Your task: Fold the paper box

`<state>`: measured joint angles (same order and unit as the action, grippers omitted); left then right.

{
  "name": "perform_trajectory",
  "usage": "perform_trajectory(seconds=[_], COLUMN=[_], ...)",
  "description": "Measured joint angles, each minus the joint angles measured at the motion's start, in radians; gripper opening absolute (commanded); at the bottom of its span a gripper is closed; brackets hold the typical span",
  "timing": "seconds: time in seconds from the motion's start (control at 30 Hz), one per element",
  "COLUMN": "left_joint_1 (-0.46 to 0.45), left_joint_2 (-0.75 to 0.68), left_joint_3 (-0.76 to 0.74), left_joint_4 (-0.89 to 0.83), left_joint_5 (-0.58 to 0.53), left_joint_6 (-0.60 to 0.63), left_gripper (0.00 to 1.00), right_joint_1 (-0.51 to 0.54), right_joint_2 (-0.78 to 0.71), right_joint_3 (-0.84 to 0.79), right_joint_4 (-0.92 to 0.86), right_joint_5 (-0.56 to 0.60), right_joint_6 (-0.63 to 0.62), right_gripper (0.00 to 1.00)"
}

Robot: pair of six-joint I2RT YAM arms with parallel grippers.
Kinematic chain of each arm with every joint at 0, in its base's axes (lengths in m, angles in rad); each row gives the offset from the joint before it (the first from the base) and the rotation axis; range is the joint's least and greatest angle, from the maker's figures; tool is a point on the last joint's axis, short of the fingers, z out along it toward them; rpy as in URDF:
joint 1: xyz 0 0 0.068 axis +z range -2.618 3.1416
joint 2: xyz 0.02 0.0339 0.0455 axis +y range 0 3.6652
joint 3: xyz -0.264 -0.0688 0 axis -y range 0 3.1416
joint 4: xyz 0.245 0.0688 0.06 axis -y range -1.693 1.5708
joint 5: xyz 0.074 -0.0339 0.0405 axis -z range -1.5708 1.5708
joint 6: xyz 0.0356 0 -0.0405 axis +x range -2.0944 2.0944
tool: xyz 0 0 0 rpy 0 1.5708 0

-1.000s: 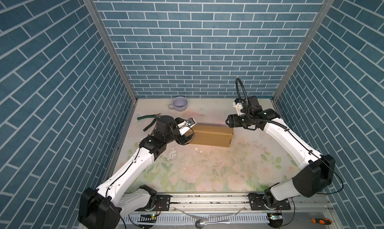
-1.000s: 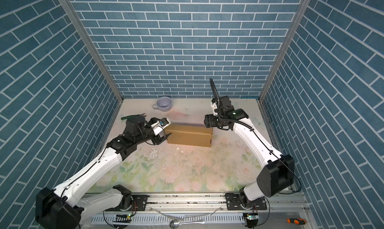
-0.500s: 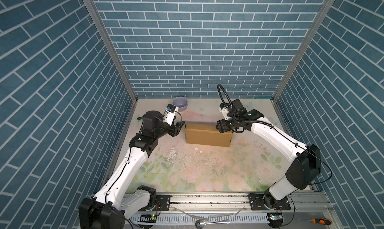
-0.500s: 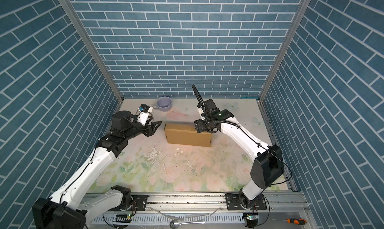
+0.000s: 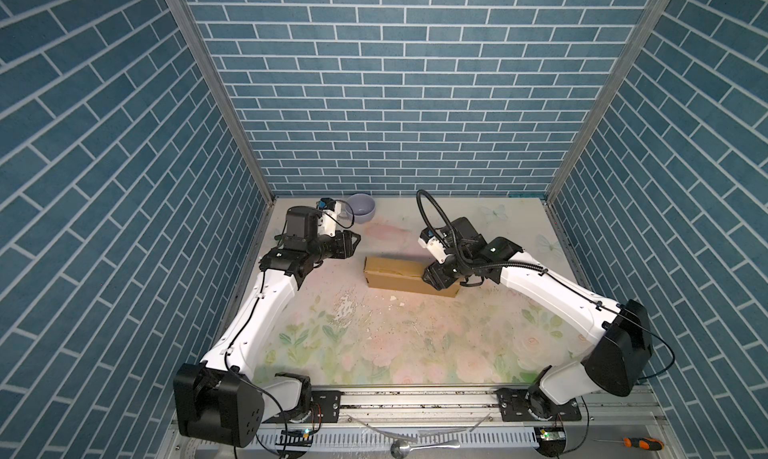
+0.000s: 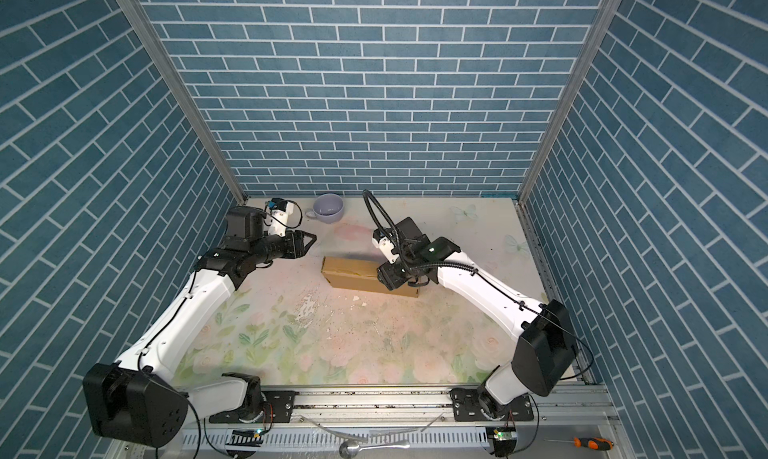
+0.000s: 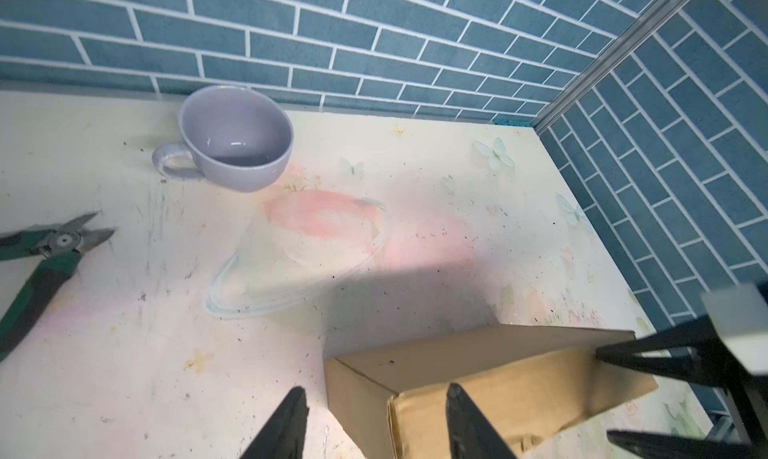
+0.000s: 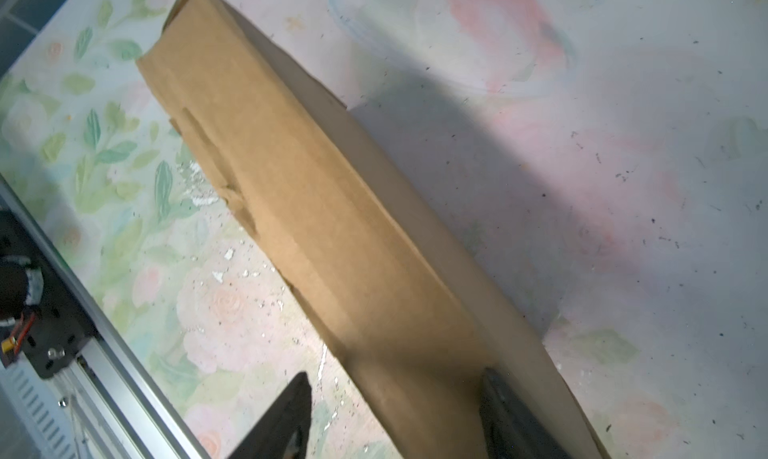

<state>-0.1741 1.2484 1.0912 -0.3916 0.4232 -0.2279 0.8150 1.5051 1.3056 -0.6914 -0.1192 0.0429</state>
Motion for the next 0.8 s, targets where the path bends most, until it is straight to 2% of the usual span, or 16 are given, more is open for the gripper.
perform_trajectory(seconds=[0.2,0.4,0.5,0.67,0.8], left_joint_1=[0.000,0.000,0.000,0.000,0.000], left_joint_2=[0.006,-0.017,-0.035,-0.045,-0.032], left_joint_3=[-0.012,-0.048,-0.074,-0.167,-0.271], left_joint_4=[-0.025,-0.068,-0.076,-0.061,-0.035], left_joint_5=[0.000,-0.015,-0.027,-0.050,-0.066], left_joint_6=[-0.033,-0.035,-0.043,-0.090,-0.138], left_gripper=[0.56,0.58,0.60,0.64,0.66], right_joint_1=[0.156,0.150,0.066,-0.194,-0.261], right_joint_2=[-0.001,-0.063,-0.117,-0.088,-0.049], right_joint_3=[-0.107,-0.161,-0.160,-0.163,-0.208], right_joint_4=[-0.011,-0.037,-0.026,-0.007,0.066], right_joint_5=[0.037,0.023,0.005,-0.043,-0.117], right_joint_6=[-0.017,-0.002,0.060,0.257,0.401], right_gripper=[0.66,0.75,0.75,0.74,0.74])
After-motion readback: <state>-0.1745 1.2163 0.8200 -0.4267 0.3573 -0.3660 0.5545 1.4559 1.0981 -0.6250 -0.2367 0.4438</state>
